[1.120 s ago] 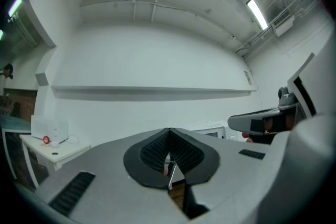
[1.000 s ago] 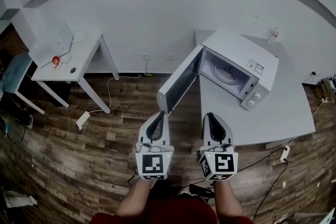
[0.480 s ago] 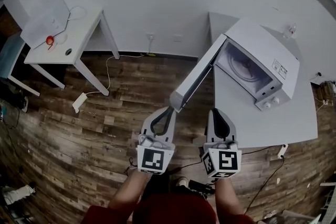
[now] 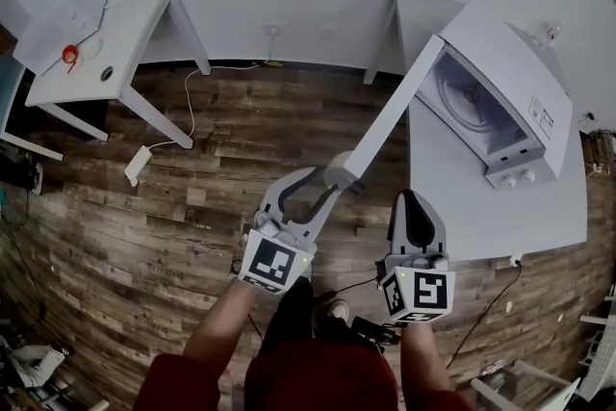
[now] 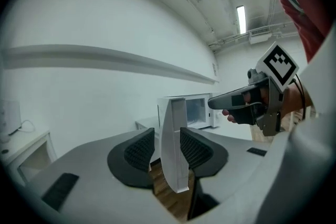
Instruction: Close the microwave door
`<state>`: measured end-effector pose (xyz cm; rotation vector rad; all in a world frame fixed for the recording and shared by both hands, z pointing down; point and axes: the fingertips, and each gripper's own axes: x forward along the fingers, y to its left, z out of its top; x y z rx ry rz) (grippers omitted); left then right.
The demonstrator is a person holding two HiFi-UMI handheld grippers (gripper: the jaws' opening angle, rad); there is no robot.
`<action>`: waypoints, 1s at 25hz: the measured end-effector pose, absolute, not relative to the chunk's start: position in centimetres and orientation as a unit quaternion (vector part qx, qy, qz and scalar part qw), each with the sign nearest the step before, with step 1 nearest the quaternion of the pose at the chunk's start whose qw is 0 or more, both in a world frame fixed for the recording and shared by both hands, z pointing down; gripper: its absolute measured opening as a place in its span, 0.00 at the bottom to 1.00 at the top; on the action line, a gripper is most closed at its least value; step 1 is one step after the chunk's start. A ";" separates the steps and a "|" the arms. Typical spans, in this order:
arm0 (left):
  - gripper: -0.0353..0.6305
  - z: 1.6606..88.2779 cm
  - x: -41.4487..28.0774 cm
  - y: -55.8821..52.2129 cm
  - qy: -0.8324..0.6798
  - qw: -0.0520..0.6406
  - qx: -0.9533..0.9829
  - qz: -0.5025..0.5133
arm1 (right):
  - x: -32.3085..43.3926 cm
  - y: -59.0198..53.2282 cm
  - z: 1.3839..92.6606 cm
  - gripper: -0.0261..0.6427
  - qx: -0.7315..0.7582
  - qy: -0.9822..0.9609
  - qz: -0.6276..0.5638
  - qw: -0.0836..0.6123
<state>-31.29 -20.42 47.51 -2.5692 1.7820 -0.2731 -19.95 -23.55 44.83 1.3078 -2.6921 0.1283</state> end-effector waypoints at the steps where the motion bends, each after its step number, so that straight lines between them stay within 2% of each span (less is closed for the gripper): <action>1: 0.28 47.8 -31.2 -20.8 0.555 0.004 -0.827 -0.091 | -20.0 -23.8 45.1 0.10 0.438 -0.895 0.044 0.076; 6: 0.35 49.5 -30.6 -22.0 0.475 0.015 -0.873 -0.112 | -20.6 -24.5 45.8 0.10 0.448 -0.889 0.047 0.090; 25: 0.35 50.7 -26.4 -23.0 0.296 0.013 -0.951 -0.088 | -19.1 -26.0 46.5 0.10 0.493 -0.862 0.042 0.108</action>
